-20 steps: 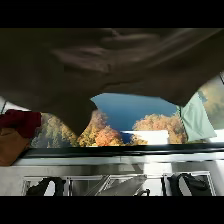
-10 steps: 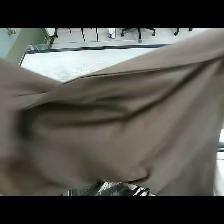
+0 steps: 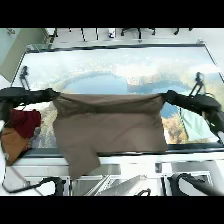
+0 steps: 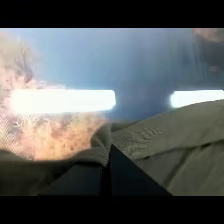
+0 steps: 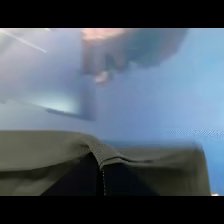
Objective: Fold the shirts.
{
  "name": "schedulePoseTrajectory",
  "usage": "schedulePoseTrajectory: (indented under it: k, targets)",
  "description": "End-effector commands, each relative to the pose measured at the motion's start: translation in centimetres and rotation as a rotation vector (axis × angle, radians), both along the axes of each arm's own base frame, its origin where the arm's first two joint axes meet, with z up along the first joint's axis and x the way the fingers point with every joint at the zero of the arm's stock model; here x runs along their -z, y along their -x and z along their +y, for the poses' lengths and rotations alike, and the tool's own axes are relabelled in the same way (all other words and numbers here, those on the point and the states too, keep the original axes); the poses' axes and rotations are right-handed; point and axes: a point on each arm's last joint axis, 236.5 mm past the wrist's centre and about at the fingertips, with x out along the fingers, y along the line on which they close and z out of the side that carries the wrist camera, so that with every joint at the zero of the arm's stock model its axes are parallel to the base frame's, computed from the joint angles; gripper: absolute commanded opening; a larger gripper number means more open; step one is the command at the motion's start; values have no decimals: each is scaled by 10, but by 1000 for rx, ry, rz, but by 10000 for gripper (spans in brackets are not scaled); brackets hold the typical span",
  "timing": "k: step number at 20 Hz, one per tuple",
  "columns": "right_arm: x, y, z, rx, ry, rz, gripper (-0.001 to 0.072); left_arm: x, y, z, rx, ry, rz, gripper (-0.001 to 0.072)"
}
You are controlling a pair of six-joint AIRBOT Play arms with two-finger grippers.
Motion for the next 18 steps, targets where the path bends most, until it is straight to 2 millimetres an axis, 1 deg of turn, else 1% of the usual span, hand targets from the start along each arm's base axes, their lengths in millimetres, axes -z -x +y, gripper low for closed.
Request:
schedulePoseTrajectory:
  k: [1,2,3,4,5,6,7,8,9,10,11,13,14,15,17,18]
  targets:
    - [70,-44,-7,8,-23,120,15,81,-54,-4,4,65,139,11]
    - [67,-63,-7,2,-43,114,15,79,-75,-5,4,87,140,11]
    - [59,-85,-6,-6,-65,96,15,71,-95,-8,3,97,120,11]
    - [48,-106,-6,-18,-86,74,15,58,-116,-9,-5,105,84,11]
    - [38,-121,-6,-27,-100,54,15,43,-134,-10,-15,102,44,11]
    - [27,-135,-7,-30,-115,35,15,29,-149,-8,-32,79,11,11]
    - [18,-146,-8,-33,-129,21,15,17,-160,-5,-51,51,-12,11]
    - [9,-152,-9,-43,-132,4,15,9,-167,-2,-72,20,-25,11]
    - [4,-155,-9,-51,-134,-3,15,6,-168,-3,-79,8,-21,11]
    - [3,-154,-8,-61,-129,3,15,11,-162,-6,-79,10,4,11]
    - [7,-150,-7,-76,-118,19,15,20,-154,-8,-80,17,36,11]
    - [25,-136,-9,-112,-67,90,15,42,-137,-10,-75,23,106,11]
    - [34,-129,-11,-131,-34,122,15,49,-130,-9,-72,26,136,11]
    - [42,-122,-14,-142,2,159,15,54,-118,-13,-47,30,176,11]
    - [57,-109,-22,-164,66,223,15,65,-94,-12,7,-42,252,11]
    - [63,-102,-25,-178,94,252,15,71,-83,-4,5,-108,293,11]
